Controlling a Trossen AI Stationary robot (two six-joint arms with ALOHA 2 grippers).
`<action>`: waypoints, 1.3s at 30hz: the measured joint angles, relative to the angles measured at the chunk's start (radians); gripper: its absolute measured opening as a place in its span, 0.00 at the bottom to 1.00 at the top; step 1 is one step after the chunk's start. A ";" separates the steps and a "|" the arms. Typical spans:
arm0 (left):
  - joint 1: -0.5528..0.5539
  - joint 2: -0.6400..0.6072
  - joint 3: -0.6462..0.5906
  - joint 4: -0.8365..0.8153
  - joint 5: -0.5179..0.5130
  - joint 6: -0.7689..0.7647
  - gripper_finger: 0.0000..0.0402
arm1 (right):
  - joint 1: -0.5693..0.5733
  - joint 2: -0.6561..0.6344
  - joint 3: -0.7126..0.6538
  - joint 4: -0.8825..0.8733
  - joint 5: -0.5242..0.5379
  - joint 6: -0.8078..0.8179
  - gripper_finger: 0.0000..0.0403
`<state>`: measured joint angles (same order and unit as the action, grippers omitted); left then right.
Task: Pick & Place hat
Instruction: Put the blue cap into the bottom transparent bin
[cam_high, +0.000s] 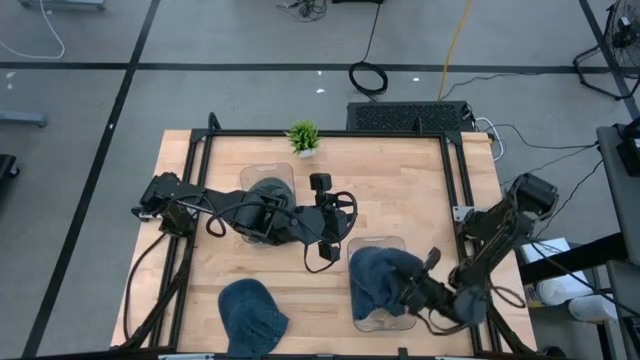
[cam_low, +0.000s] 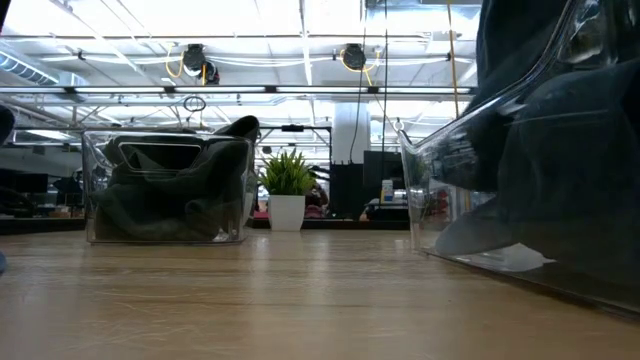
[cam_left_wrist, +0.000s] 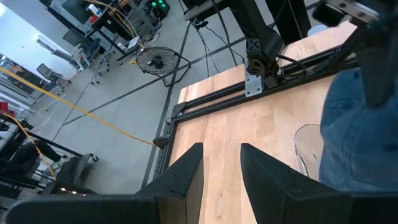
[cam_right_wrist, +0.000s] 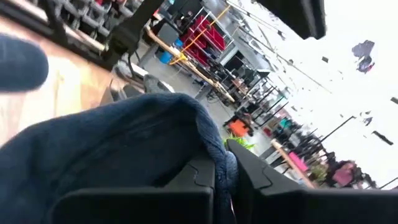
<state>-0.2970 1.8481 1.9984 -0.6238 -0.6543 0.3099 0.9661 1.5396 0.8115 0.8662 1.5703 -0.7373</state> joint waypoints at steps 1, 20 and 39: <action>0.000 0.000 0.000 0.000 0.000 0.000 0.29 | 0.000 0.012 0.001 -0.003 0.000 -0.009 0.02; 0.000 0.000 0.000 0.000 0.000 0.000 0.29 | -0.027 0.090 -0.093 -0.076 -0.608 0.358 0.05; 0.000 0.000 0.000 0.000 0.000 0.000 0.29 | -0.024 0.082 -0.094 -0.109 -0.458 0.588 0.29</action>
<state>-0.2966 1.8481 1.9984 -0.6236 -0.6540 0.3099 0.9424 1.6217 0.7174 0.7572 1.1127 -0.1490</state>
